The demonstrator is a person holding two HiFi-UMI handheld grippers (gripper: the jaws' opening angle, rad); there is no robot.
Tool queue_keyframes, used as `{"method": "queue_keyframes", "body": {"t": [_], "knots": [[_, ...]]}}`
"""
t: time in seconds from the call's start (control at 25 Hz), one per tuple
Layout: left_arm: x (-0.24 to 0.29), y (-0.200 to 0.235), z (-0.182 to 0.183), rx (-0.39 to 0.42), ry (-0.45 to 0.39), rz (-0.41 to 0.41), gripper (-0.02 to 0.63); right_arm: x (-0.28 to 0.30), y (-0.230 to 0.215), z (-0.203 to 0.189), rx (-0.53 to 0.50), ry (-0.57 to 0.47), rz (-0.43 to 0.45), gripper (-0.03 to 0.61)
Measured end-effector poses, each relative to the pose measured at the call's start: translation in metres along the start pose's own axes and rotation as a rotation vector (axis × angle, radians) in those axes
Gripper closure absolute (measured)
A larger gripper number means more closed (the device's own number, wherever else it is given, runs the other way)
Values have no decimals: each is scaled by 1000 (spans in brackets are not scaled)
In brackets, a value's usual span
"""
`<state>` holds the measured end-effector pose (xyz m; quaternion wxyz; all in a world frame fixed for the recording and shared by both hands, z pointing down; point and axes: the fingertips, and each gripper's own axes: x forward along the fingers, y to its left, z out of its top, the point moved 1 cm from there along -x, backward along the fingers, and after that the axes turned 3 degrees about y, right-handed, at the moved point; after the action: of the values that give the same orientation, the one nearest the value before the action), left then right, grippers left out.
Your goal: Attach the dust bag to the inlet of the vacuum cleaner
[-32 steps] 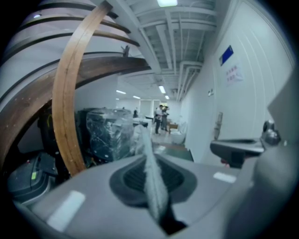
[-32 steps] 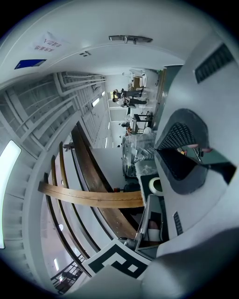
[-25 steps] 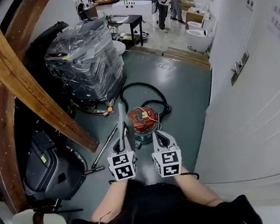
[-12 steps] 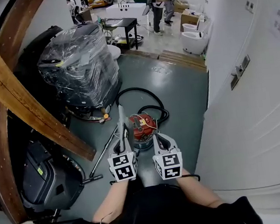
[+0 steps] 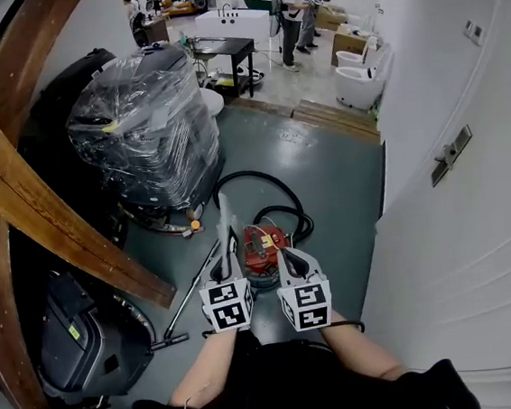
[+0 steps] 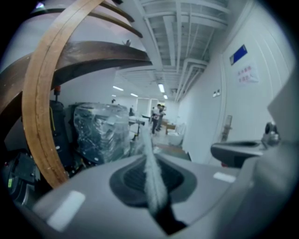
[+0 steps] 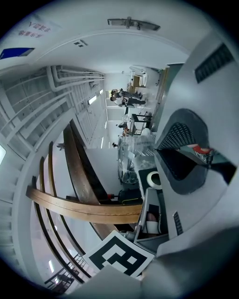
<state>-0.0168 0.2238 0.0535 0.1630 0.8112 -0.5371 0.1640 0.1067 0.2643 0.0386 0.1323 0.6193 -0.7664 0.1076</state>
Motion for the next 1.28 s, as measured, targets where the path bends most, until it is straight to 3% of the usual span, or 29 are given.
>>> {"method": "queue_keyframes", "body": {"t": [0.48,1.0,1.28], "knots": [[49,56,23,-17,38,7,589,74,16,26,2,49,37,580],[102,114,62,11,33,-38,589,146,31,55,28,47,-9,580],[121,141,60,2,52,-50,589,180,37,55,141,74,-7,580]]}}
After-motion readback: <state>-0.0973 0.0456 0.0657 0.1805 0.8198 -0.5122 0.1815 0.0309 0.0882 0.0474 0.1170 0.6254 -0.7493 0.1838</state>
